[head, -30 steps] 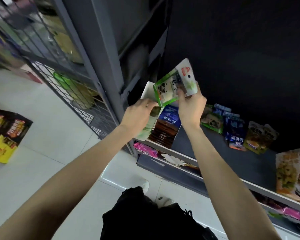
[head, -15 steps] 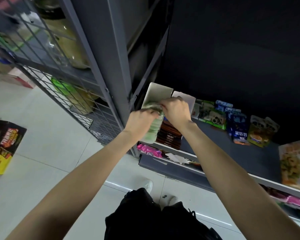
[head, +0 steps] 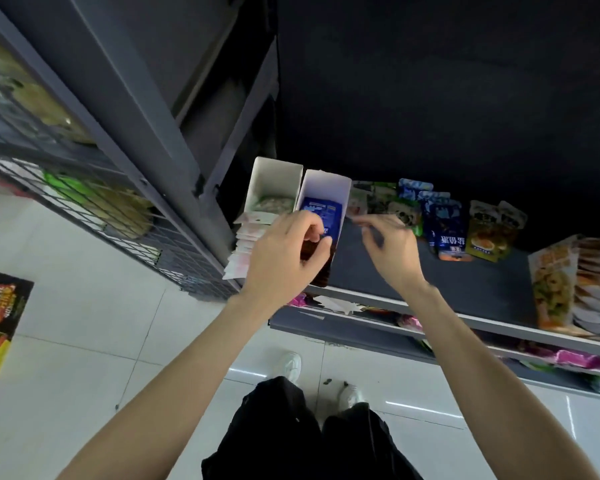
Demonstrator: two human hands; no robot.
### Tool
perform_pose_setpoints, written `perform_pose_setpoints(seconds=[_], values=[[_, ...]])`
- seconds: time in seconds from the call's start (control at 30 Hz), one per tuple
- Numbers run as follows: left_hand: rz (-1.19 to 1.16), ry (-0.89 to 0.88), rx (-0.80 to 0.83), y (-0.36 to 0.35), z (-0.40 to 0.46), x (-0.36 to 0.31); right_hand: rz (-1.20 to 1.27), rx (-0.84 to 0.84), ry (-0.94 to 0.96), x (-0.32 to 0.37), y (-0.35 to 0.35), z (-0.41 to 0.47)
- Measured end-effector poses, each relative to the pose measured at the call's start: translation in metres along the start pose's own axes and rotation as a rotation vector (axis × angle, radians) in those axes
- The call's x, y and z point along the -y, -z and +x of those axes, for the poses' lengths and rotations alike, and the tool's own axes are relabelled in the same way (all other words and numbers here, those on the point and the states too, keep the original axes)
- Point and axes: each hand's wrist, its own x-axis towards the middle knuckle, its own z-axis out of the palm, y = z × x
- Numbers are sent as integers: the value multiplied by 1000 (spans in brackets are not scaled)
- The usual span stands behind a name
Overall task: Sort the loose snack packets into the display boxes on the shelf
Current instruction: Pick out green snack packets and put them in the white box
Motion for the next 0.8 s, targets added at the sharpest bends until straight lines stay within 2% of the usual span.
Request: perform_pose_setpoints(seconds=[0.1,0.2,0.3,0.4,0.53,0.7,0.8], values=[[-139,57,66,-49,1,-30,-42,50,-90,-50,19,-15],[-192,195,161,-114,9,-42,-134,129,-139,-100,24,-15],[-105,324,233,-177,20,-33,-244,276,-76,-141,13,1],[102,381,301,-223,31,-13,-354,425,-57,-174,-7,29],[263,400,398,-255,38,21,-357,478,-21,-202,-33,53],[313,443,441,-262,31,35,-367,372,82,-197,-24,9],[418,446,480,-261,29,30,-473,431,40,-188,-10,-13]])
